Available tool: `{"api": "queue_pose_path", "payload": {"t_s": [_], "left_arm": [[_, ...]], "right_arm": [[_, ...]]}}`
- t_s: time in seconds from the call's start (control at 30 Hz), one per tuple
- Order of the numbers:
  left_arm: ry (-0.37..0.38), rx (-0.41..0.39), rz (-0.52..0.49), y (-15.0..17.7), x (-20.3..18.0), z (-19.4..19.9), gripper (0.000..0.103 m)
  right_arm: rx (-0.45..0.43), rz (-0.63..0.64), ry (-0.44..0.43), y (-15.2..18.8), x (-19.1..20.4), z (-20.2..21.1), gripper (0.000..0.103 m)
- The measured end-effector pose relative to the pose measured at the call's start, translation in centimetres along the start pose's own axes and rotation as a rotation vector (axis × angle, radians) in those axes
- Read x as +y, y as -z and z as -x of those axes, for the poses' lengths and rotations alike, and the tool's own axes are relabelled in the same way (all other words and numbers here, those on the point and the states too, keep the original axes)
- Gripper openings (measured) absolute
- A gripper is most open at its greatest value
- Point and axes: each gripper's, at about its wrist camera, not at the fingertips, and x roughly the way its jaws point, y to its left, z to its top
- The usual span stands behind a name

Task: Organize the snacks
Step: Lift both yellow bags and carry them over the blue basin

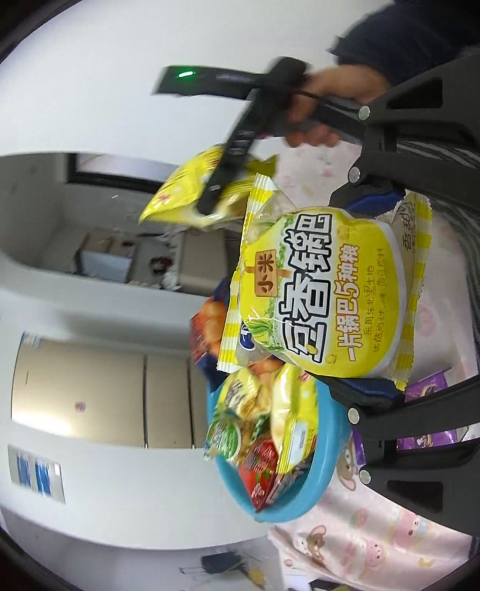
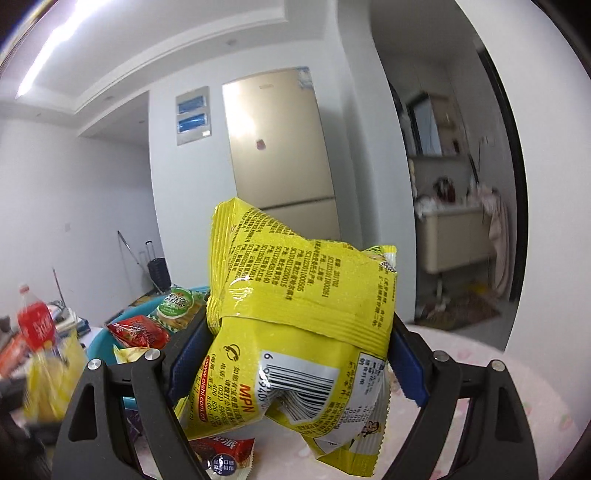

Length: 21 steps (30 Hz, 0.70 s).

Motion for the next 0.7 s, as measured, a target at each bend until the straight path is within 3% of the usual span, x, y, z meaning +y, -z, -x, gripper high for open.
{"api": "queue_pose_path", "payload": {"t_s": [0.1, 0.33, 0.47, 0.7], "left_arm": [[-0.02, -0.044, 0.051, -0.6, 1.3, 0.9, 0.071], [-0.141, -0.105, 0.053, -1.4, 2.9, 2.1, 0.071], [-0.166, -0.131, 0.079, -1.6, 3.6, 2.6, 0.071], [-0.177, -0.142, 0.105, -1.6, 4.0, 3.0, 0.071]], "right_arm": [[-0.037, 0.072, 0.054, 0.0, 1.2, 0.5, 0.086], [-0.075, 0.146, 0.084, 0.1, 2.4, 1.3, 0.086], [-0.111, 0.154, 0.079, 0.1, 2.5, 2.2, 0.086], [-0.094, 0.162, 0.055, 0.2, 2.8, 2.0, 0.086]]}}
